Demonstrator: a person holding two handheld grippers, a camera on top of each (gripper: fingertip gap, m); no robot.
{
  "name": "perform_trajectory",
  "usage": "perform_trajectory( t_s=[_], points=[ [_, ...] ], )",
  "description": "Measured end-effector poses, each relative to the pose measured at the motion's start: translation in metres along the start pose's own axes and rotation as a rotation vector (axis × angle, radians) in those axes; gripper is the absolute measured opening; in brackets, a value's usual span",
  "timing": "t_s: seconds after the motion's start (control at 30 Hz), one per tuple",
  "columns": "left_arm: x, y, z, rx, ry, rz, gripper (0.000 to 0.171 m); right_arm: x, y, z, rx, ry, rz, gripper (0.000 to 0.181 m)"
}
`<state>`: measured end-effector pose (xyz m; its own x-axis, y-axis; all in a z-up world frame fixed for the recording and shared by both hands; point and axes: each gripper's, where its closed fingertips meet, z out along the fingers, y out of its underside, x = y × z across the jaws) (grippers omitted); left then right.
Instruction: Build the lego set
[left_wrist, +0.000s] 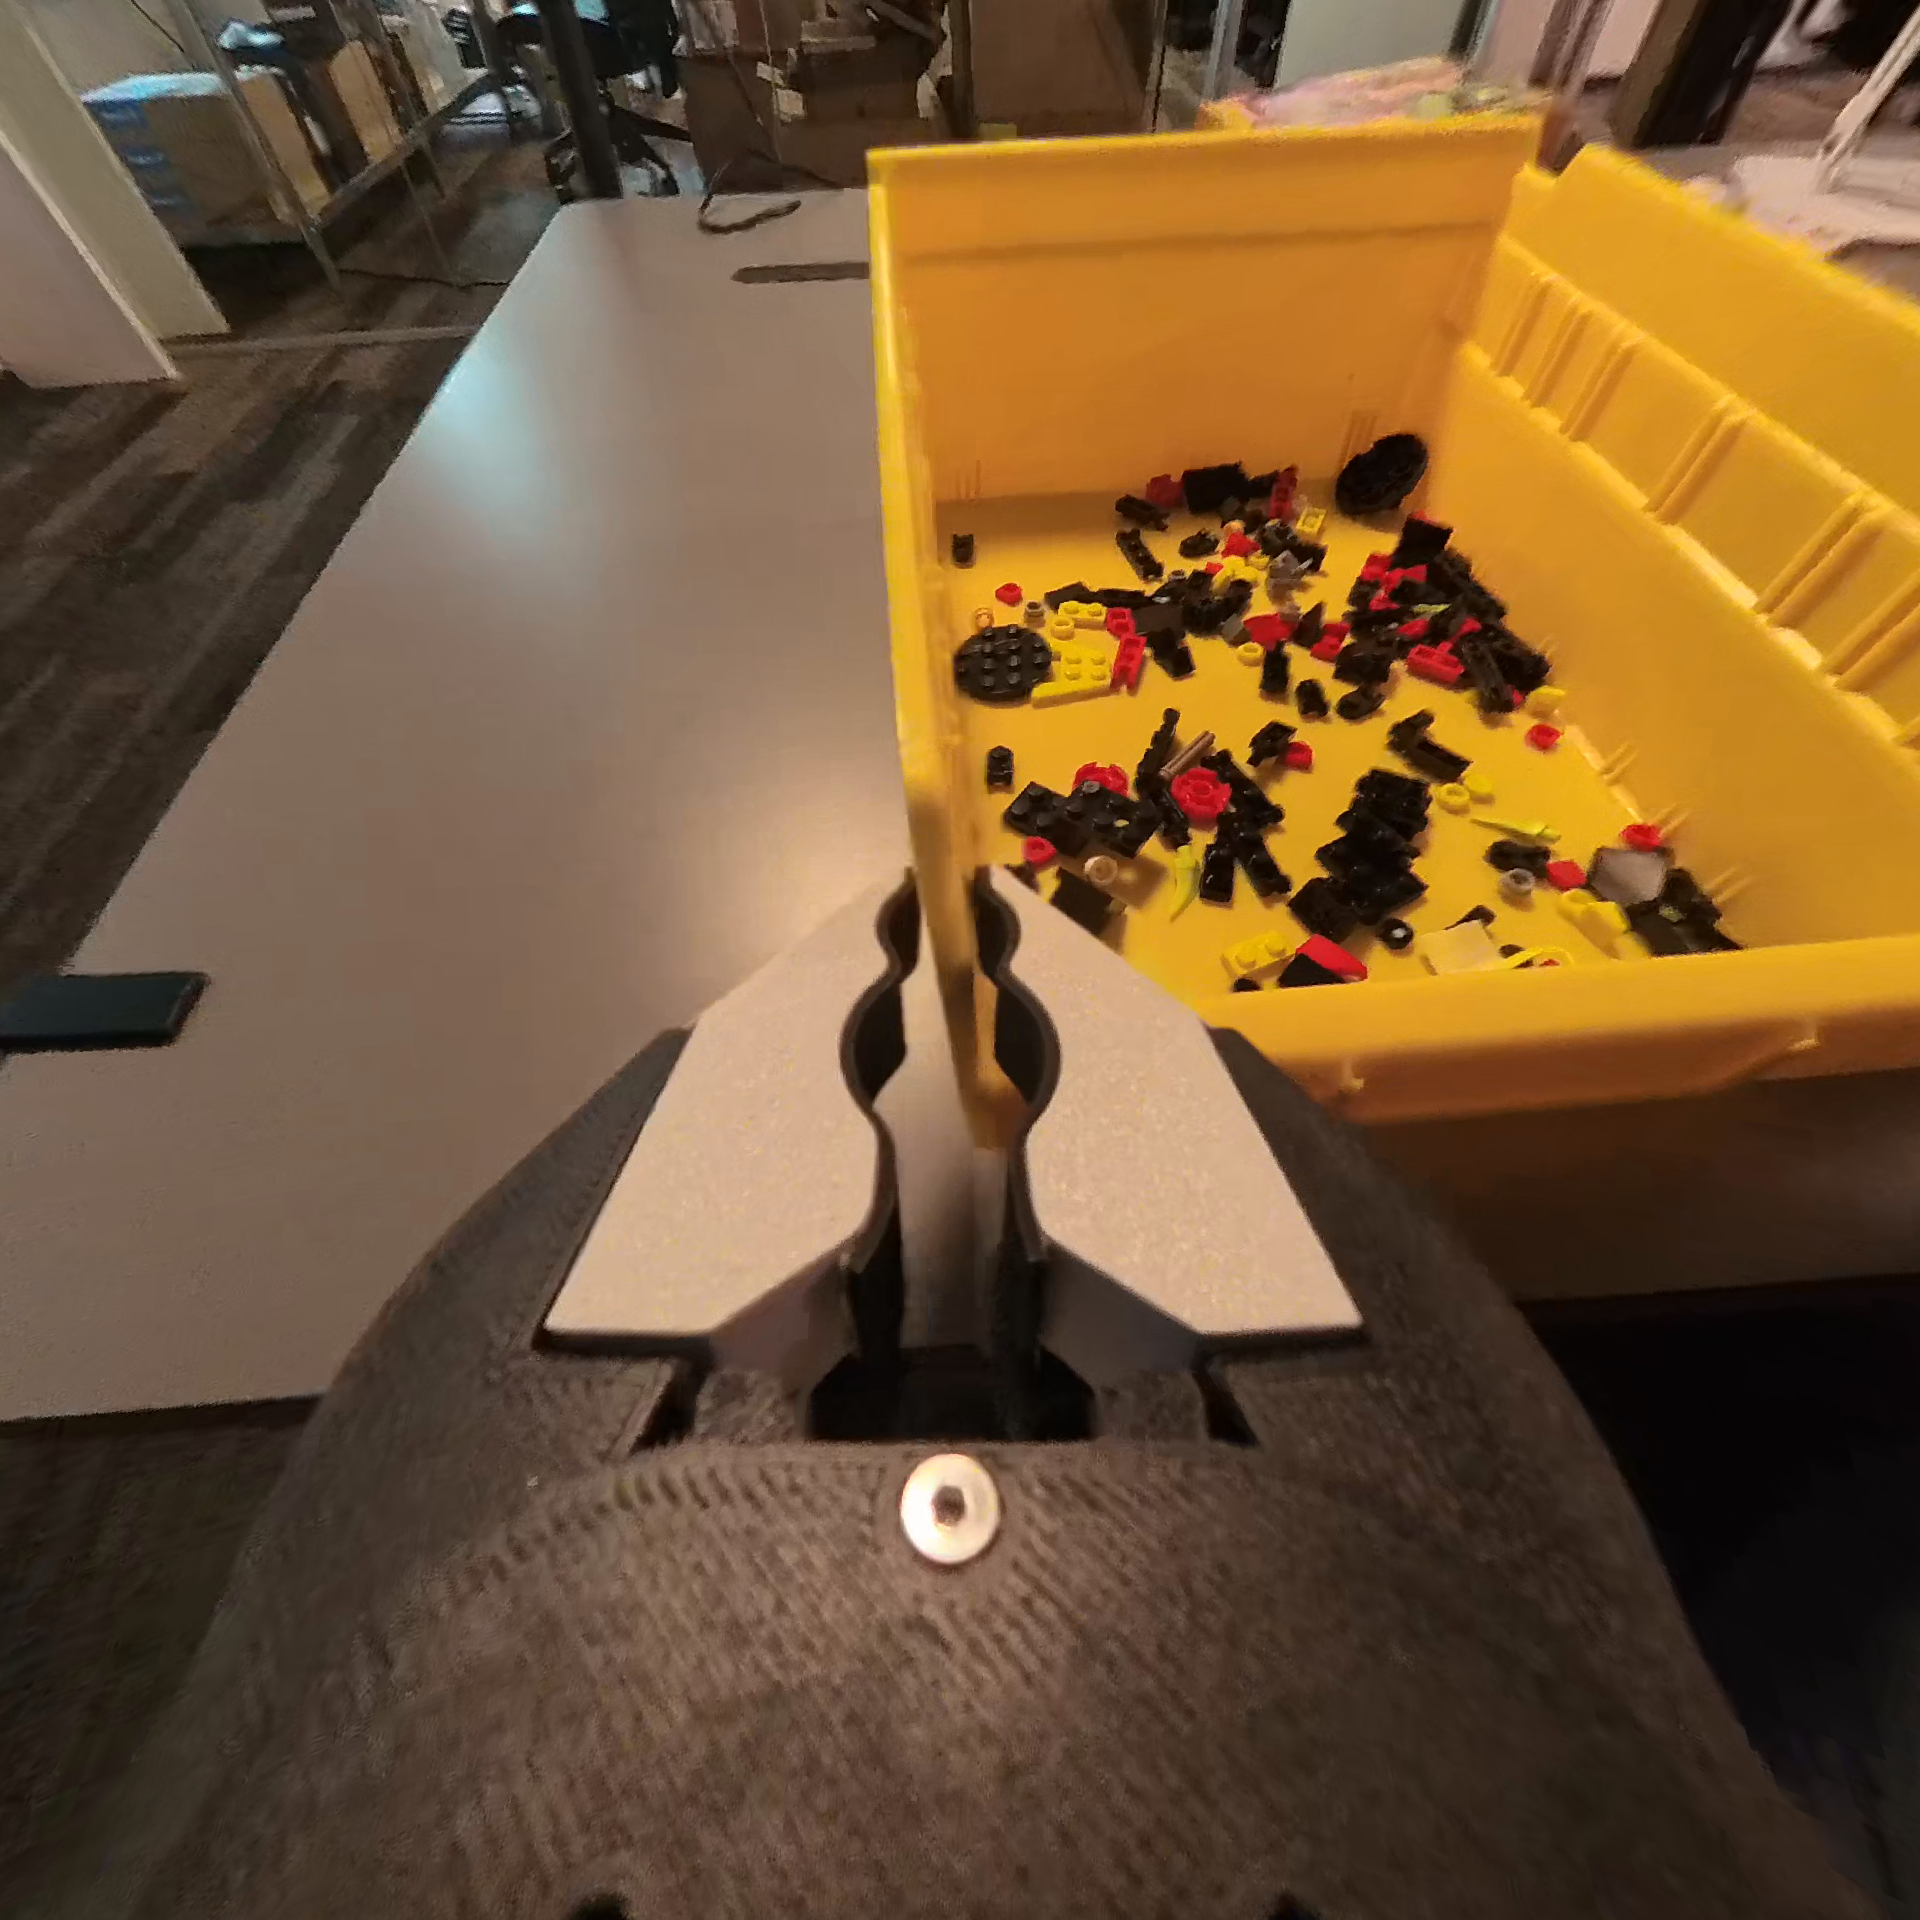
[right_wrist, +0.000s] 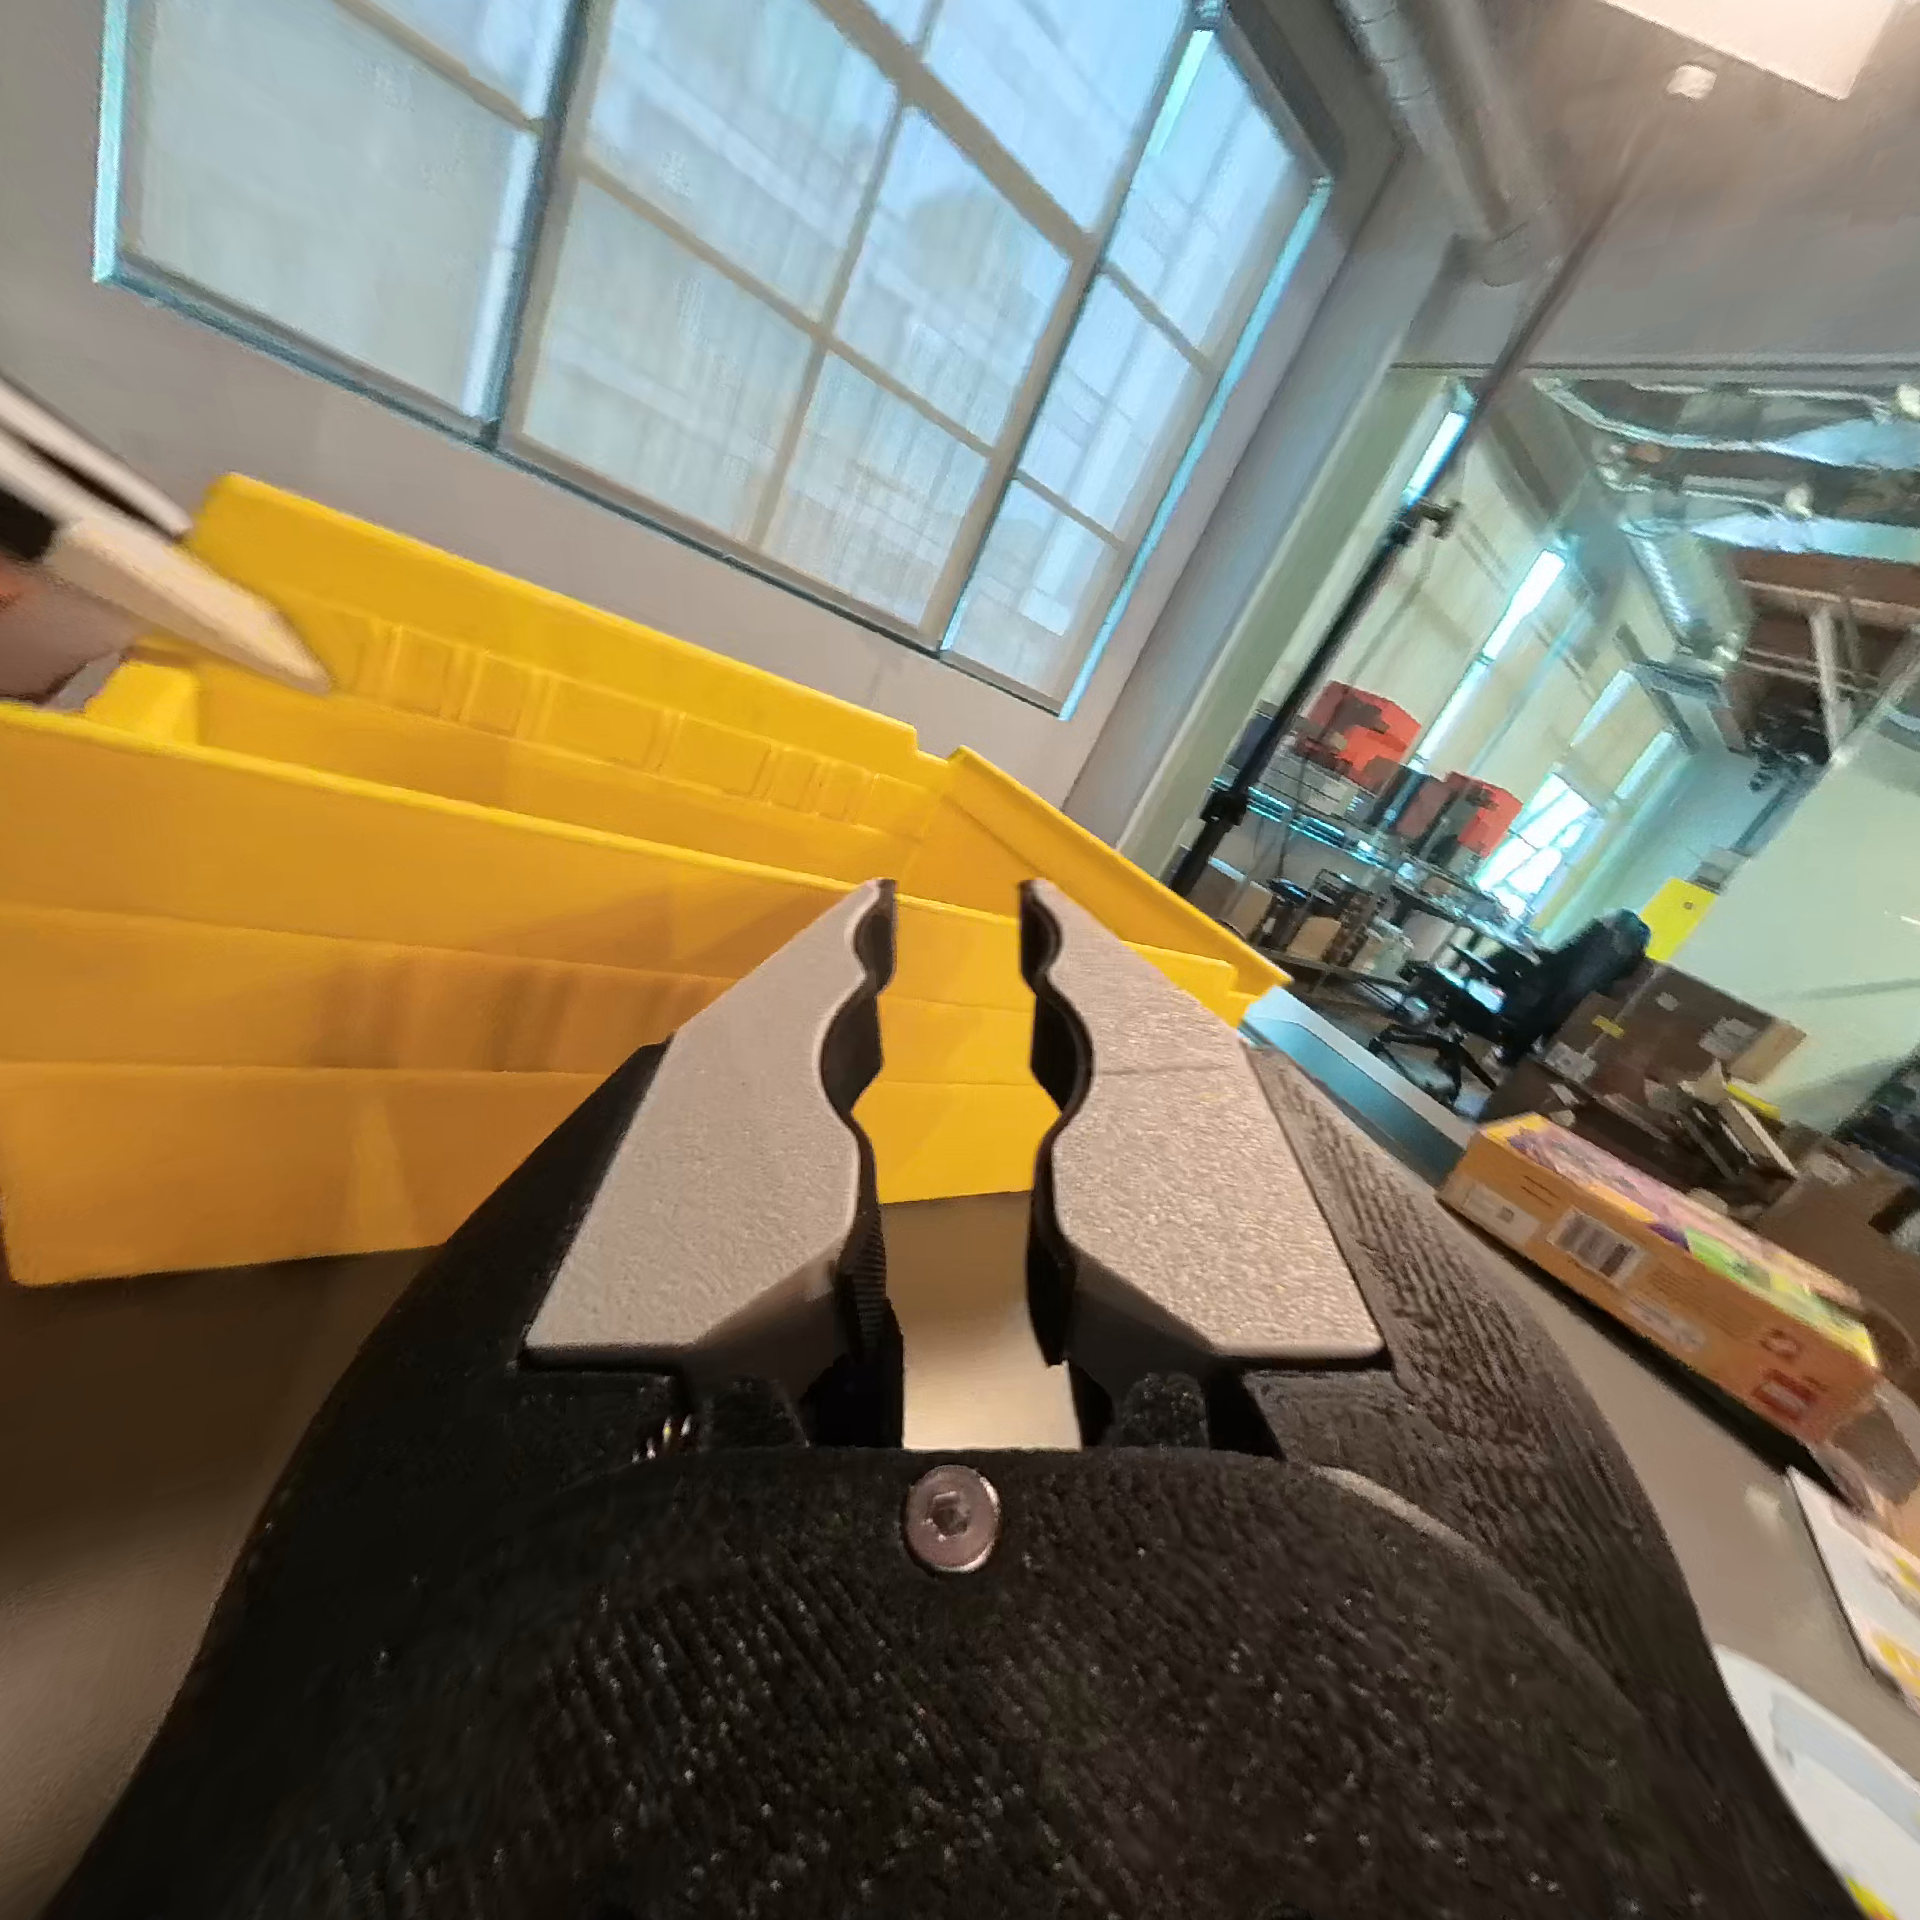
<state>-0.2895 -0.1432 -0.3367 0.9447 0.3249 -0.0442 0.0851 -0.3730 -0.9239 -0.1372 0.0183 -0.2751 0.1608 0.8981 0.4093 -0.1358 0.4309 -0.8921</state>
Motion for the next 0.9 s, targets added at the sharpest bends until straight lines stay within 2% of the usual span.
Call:
perform_trajectory(
  t_s=[0.1, 0.17, 0.23, 0.3, 0.33, 0.37, 0.43, 0.5, 0.57, 0.67, 0.73, 0.8, 0.9],
  points=[
    [-0.019, -0.004, -0.012, -0.007, -0.119, 0.087, 0.047, 0.006, -0.001, -0.001, 0.007, 0.026, 0.039, 0.027],
    [-0.028, -0.022, -0.028, 0.054, -0.143, 0.077, 0.062, 0.007, -0.001, -0.001, 0.009, 0.028, 0.042, 0.027],
    [-0.021, -0.068, -0.049, 0.226, -0.079, 0.056, 0.057, 0.004, -0.001, -0.001, 0.008, 0.021, 0.034, 0.027],
    [0.009, -0.130, -0.073, 0.429, 0.097, 0.076, 0.053, 0.003, -0.001, 0.000, 0.007, 0.017, 0.027, 0.027],
    [0.023, -0.155, -0.078, 0.480, 0.163, 0.111, 0.052, 0.003, -0.001, 0.000, 0.006, 0.016, 0.027, 0.026],
    [0.036, -0.174, -0.075, 0.488, 0.211, 0.163, 0.052, 0.003, -0.001, 0.000, 0.007, 0.016, 0.028, 0.026],
    [0.060, -0.194, -0.047, 0.398, 0.301, 0.267, 0.049, 0.003, -0.002, 0.000, 0.008, 0.018, 0.033, 0.026],
    [0.087, -0.190, -0.006, 0.220, 0.458, 0.332, 0.049, 0.003, -0.002, 0.000, 0.008, 0.018, 0.035, 0.026],
    [0.106, -0.175, 0.034, 0.031, 0.599, 0.380, 0.047, 0.002, -0.002, 0.000, 0.007, 0.016, 0.033, 0.026],
    [0.124, -0.141, 0.091, -0.211, 0.704, 0.495, 0.042, 0.001, -0.002, 0.000, 0.006, 0.012, 0.027, 0.026],
    [0.142, -0.116, 0.117, -0.350, 0.795, 0.506, 0.043, -0.001, -0.002, 0.001, 0.004, 0.010, 0.021, 0.025],
    [0.151, -0.093, 0.145, -0.476, 0.807, 0.488, 0.043, -0.001, -0.002, 0.001, 0.003, 0.007, 0.017, 0.025],
    [0.153, -0.064, 0.182, -0.581, 0.765, 0.539, 0.042, -0.002, -0.002, 0.001, 0.004, 0.005, 0.020, 0.025]
  ],
)
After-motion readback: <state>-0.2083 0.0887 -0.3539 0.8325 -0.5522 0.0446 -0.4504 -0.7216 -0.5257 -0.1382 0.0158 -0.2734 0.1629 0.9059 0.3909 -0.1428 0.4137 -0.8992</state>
